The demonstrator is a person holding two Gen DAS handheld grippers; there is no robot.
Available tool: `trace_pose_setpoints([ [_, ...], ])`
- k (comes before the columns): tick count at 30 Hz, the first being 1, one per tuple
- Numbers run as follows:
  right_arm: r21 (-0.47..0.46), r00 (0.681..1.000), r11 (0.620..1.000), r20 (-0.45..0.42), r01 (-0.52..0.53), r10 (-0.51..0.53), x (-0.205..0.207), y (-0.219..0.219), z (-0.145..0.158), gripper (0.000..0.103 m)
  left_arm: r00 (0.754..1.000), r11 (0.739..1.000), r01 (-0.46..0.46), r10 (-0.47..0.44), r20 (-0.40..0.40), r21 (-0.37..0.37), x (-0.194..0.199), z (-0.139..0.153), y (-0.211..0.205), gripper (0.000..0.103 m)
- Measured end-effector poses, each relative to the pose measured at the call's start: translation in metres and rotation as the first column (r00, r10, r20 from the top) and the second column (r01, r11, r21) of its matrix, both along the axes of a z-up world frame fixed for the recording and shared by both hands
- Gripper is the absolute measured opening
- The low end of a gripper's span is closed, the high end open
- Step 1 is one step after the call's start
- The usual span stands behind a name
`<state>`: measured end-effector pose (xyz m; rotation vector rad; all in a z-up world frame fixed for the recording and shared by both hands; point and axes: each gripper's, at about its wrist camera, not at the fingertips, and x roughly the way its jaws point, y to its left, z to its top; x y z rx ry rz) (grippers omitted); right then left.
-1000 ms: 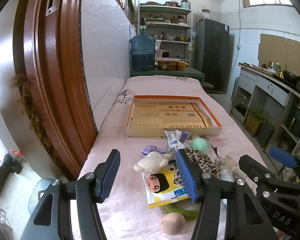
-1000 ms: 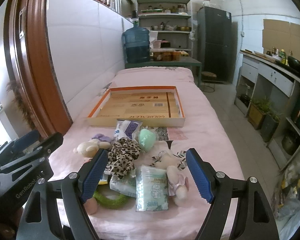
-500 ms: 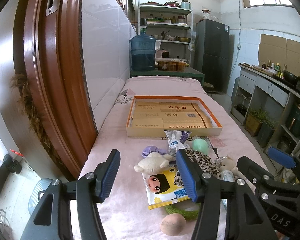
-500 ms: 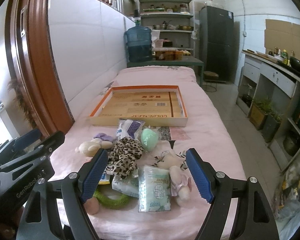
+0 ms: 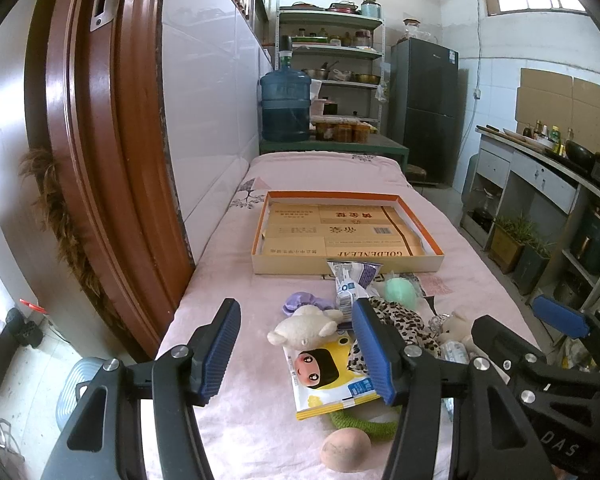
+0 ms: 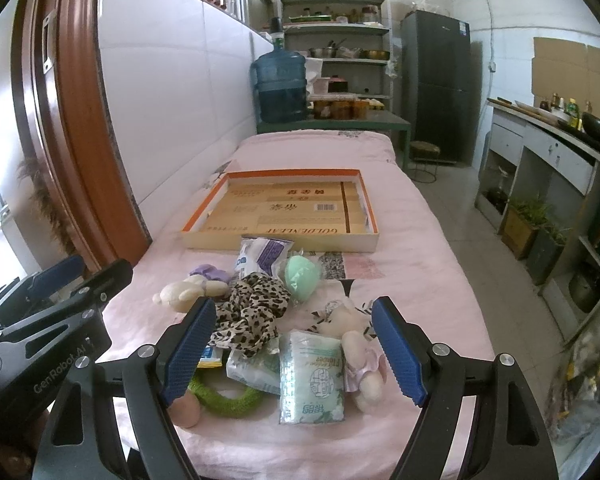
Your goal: Organize soft objects
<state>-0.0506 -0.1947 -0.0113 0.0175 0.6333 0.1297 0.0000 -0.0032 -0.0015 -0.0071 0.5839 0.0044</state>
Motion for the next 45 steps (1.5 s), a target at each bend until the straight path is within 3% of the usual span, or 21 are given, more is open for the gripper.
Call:
trace_pose_setpoints([
  [35,0.018,1.0,1.0,-0.02,0.006,-0.006,0.001,-0.009,-0.008,0.081,1.0,1.0,-0.002,0.002,0.001,-0.016,0.0,-0.005,0.003,0.058],
  [45,0.044,0.998,0.999,-0.068,0.02,-0.017,-0.004,-0.024,-0.036,0.081,0.995,0.992,0.096,-0.095,0.011,-0.082,-0.025,-0.034,0.006,0.058],
])
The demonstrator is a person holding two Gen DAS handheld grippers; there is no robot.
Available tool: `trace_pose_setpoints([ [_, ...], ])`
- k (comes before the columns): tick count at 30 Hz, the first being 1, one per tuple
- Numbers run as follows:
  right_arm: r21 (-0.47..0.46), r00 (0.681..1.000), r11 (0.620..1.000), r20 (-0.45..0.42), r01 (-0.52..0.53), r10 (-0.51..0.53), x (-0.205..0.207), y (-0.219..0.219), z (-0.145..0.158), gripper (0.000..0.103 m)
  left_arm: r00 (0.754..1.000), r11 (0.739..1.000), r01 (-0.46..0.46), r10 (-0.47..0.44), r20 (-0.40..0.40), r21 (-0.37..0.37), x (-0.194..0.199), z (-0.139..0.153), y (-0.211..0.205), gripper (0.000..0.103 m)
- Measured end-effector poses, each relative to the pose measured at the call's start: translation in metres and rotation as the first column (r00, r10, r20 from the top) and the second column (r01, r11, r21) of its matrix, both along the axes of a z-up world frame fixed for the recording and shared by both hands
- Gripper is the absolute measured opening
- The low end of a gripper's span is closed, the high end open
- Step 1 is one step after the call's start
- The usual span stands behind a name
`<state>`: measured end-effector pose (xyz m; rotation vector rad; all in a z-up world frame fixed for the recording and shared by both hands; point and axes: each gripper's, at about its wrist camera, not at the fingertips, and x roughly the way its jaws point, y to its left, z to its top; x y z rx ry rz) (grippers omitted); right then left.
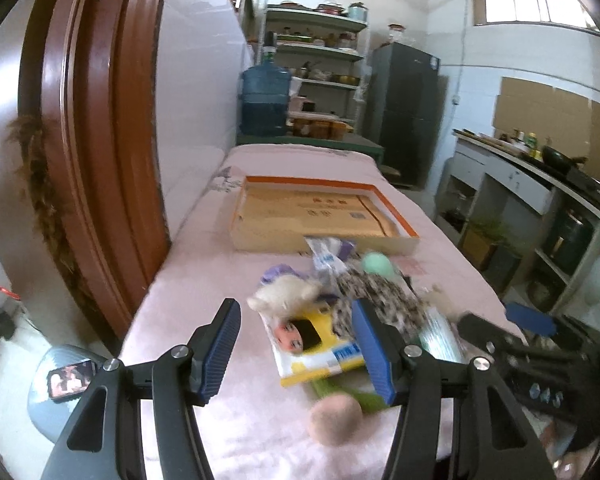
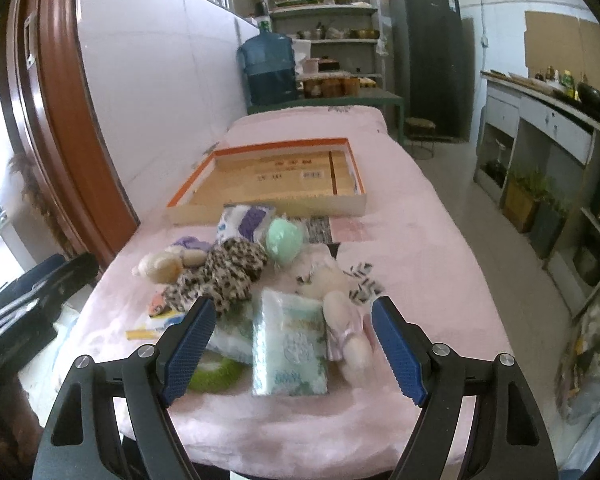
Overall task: Organize soft objects
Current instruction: 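Grasp the tan egg sponge with left gripper while right gripper grasps the tissue pack, then carry the sponge and tissue pack into the tray and open both grippers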
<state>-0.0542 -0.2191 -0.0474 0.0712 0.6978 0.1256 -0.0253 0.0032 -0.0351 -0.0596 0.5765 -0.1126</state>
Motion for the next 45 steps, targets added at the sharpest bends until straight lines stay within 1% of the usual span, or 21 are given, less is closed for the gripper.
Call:
trace_pose_setpoints([
  [4,0.001,1.0,1.0,-0.008,-0.019,0.019,-0.004,-0.001,-0.012,0.081,0.998,0.998,0.061,-0.061,-0.01,-0.031,-0.02,-0.021,-0.005,0.058],
  [7,-0.001,0.999,1.0,-0.015,-0.029,0.029,-0.006,0.0,-0.018,0.081,0.995,0.995,0.096,-0.097,-0.013,-0.028,-0.032,-0.037,-0.01,0.058],
  [12,0.009,0.999,0.999,-0.032,-0.044,0.044,-0.006,0.002,-0.026,0.081,0.991,0.991,0.127,-0.128,-0.027,-0.038,-0.035,-0.05,-0.015,0.058],
  [15,0.016,0.998,0.999,-0.034,-0.05,0.051,-0.007,0.004,-0.028,0.081,0.99,0.991,0.134,-0.135,-0.046,-0.026,-0.032,-0.061,-0.019,0.058],
  [16,0.019,0.998,0.998,-0.034,-0.054,0.054,-0.007,0.005,-0.028,0.081,0.989,0.99,0.137,-0.139,-0.057,-0.026,-0.03,-0.064,-0.019,0.057],
  [18,0.026,0.997,0.998,-0.039,-0.061,0.062,-0.006,0.006,-0.03,0.081,0.986,0.989,0.144,-0.145,-0.079,-0.025,-0.027,-0.07,-0.02,0.039],
  [21,0.039,0.996,0.997,-0.055,-0.072,0.074,-0.003,0.007,-0.035,0.081,0.983,0.989,0.148,-0.148,-0.106,-0.016,-0.024,-0.077,-0.022,0.036],
  [22,0.044,0.995,0.996,-0.058,-0.074,0.077,-0.003,0.007,-0.036,0.079,0.983,0.988,0.151,-0.152,-0.101,-0.013,-0.023,-0.079,-0.021,0.036],
  [23,0.044,0.995,0.996,-0.062,-0.075,0.077,-0.002,0.007,-0.038,0.075,0.983,0.988,0.154,-0.154,-0.094,-0.012,-0.024,-0.079,-0.02,0.036],
  [27,0.037,0.992,0.996,-0.087,-0.086,0.089,0.001,0.01,-0.044,0.052,0.983,0.987,0.16,-0.161,-0.089,-0.019,-0.025,-0.081,-0.017,0.034],
  [28,0.036,0.992,0.995,-0.091,-0.09,0.093,0.001,0.012,-0.046,0.05,0.983,0.987,0.16,-0.161,-0.088,-0.026,-0.024,-0.081,-0.016,0.034],
  [30,0.017,0.991,0.996,-0.095,-0.089,0.09,0.002,0.014,-0.049,0.041,0.982,0.986,0.161,-0.164,-0.09,-0.034,-0.024,-0.08,-0.014,0.034],
  [32,0.007,0.991,0.996,-0.1,-0.09,0.09,0.003,0.014,-0.051,0.035,0.982,0.986,0.161,-0.164,-0.09,-0.035,-0.023,-0.08,-0.014,0.033],
  [39,0.04,0.991,0.995,-0.101,-0.09,0.093,0.003,0.006,-0.051,0.024,0.982,0.986,0.159,-0.164,-0.092,-0.058,-0.02,-0.076,-0.01,0.033],
  [45,0.058,0.991,0.992,-0.072,-0.11,0.114,-0.003,0.006,-0.042,0.022,0.984,0.985,0.159,-0.164,-0.069,-0.067,-0.024,-0.067,-0.008,0.033],
])
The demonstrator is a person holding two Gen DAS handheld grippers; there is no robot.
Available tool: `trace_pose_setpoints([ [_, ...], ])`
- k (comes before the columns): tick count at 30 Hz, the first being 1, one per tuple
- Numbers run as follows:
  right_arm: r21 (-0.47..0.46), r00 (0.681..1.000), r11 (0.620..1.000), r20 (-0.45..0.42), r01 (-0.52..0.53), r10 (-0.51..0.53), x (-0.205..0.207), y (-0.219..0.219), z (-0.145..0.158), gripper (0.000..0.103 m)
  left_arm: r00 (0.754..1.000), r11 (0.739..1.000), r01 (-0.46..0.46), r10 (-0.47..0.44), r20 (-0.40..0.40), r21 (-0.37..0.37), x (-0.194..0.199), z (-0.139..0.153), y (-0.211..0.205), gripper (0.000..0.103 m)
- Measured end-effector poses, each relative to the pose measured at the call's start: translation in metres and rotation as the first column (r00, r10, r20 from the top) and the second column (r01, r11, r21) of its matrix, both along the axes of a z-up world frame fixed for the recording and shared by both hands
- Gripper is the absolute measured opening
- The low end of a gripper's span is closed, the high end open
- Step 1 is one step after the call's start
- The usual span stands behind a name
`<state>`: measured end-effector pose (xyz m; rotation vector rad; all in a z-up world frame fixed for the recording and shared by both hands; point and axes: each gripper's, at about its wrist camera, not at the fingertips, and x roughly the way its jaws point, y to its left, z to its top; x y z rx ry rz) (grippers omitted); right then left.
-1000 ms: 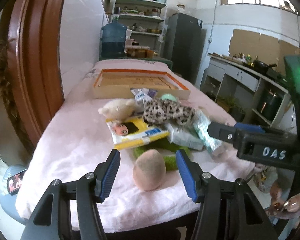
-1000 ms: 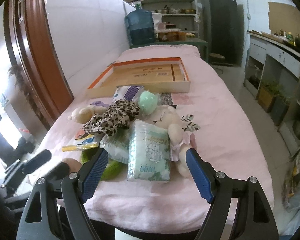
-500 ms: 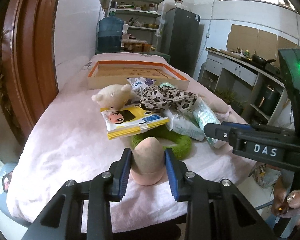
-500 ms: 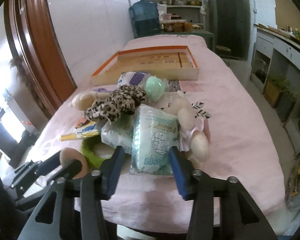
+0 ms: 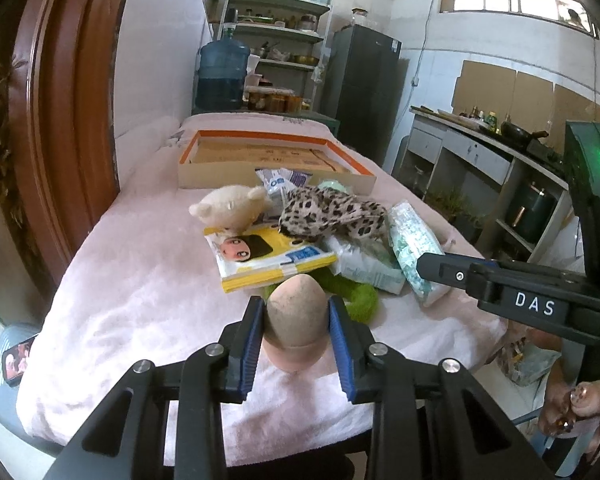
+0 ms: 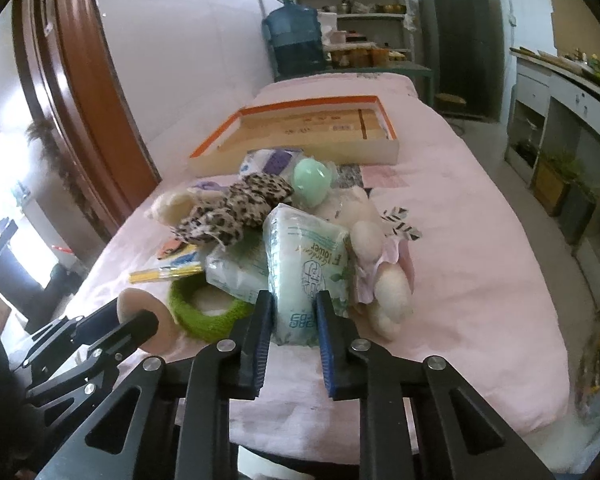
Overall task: Organize soft objects
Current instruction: 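Carry the sponge and tissue pack into the tray and open both grippers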
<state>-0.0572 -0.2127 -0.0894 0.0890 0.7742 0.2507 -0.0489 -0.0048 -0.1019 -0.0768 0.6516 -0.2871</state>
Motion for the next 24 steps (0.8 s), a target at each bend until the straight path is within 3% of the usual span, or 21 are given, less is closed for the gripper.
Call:
trace_pose_setpoints([
  [10,0.047,0.999,0.999,0.05,-0.022,0.02,-0.005,-0.001,0.028,0.022,1.0,1.0,-0.008,0.009,0.024,-0.022,0.006,0.026,0.006,0.033],
  [24,-0.031,0.987,0.998,0.149,-0.055,0.059,0.018,-0.001,0.074,0.022,0.993,0.996,-0.09,0.088,0.083,0.022,0.056,0.079,0.01,0.033],
])
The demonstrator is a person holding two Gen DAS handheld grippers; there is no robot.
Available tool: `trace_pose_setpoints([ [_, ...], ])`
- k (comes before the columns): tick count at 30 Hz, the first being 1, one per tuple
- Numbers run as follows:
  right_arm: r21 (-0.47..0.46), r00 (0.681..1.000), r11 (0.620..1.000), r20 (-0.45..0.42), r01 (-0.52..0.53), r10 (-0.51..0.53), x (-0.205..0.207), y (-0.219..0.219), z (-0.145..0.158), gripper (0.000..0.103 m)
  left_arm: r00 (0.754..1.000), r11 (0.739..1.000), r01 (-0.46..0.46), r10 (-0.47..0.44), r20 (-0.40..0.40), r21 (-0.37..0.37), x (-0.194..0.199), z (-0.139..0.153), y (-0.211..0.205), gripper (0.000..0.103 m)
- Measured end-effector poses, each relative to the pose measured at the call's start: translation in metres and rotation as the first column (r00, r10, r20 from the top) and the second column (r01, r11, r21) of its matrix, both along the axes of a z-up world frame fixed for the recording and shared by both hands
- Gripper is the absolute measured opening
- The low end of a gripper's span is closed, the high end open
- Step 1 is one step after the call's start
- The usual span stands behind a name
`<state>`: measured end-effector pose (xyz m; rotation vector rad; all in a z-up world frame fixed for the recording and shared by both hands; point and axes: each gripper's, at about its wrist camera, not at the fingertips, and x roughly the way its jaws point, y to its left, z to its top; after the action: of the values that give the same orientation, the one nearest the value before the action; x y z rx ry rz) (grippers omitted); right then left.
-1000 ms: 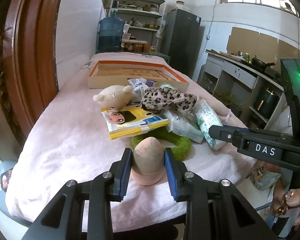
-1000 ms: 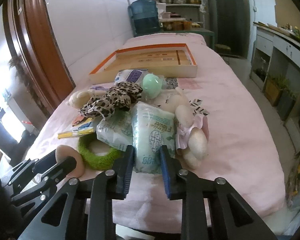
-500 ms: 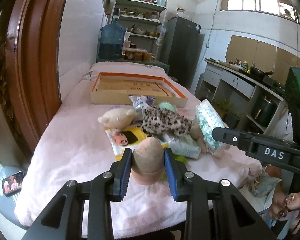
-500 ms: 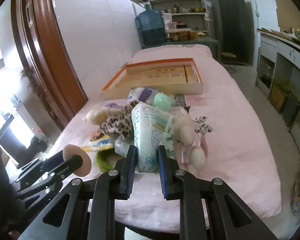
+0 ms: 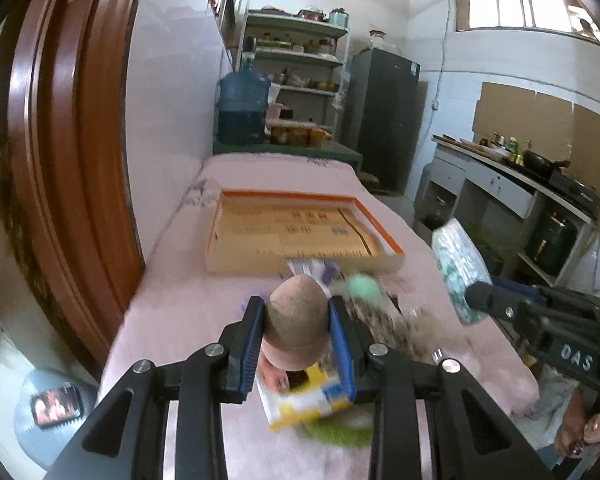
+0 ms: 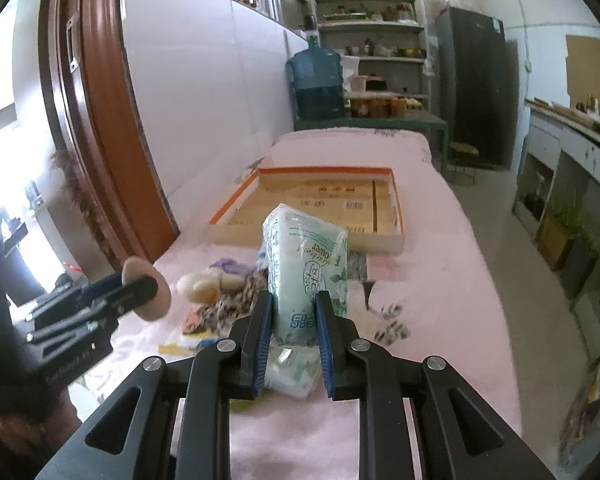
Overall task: Organize soft objects
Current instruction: 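Carry the sponge and tissue pack into the tray and open both grippers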
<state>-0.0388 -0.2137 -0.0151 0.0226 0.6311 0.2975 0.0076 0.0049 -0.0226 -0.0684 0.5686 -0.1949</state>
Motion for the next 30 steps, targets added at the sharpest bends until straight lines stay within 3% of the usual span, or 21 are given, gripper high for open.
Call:
trace_pose_setpoints([
  [7,-0.034,0.999,0.999,0.025,-0.027,0.028,0.036,0.002,0.023,0.022,1.0,1.0,-0.019,0.019,0.003,0.017,0.049,0.025,0.0,0.033],
  [14,-0.036,0.999,0.998,-0.017,-0.049,0.048,0.093,-0.001,0.036,0.022,0.999,0.999,-0.028,0.029,-0.041,0.025,0.114,0.037,-0.001,0.033],
  [20,-0.044,0.996,0.998,-0.079,-0.051,0.047,0.147,-0.002,0.037,0.022,0.991,1.0,-0.026,0.026,-0.132,0.003,0.176,0.029,0.002,0.033],
  [30,-0.12,0.983,0.992,-0.183,-0.047,0.024,0.225,0.009,0.007,0.022,0.963,1.0,-0.022,0.02,-0.27,-0.004,0.253,-0.008,0.004,0.033],
])
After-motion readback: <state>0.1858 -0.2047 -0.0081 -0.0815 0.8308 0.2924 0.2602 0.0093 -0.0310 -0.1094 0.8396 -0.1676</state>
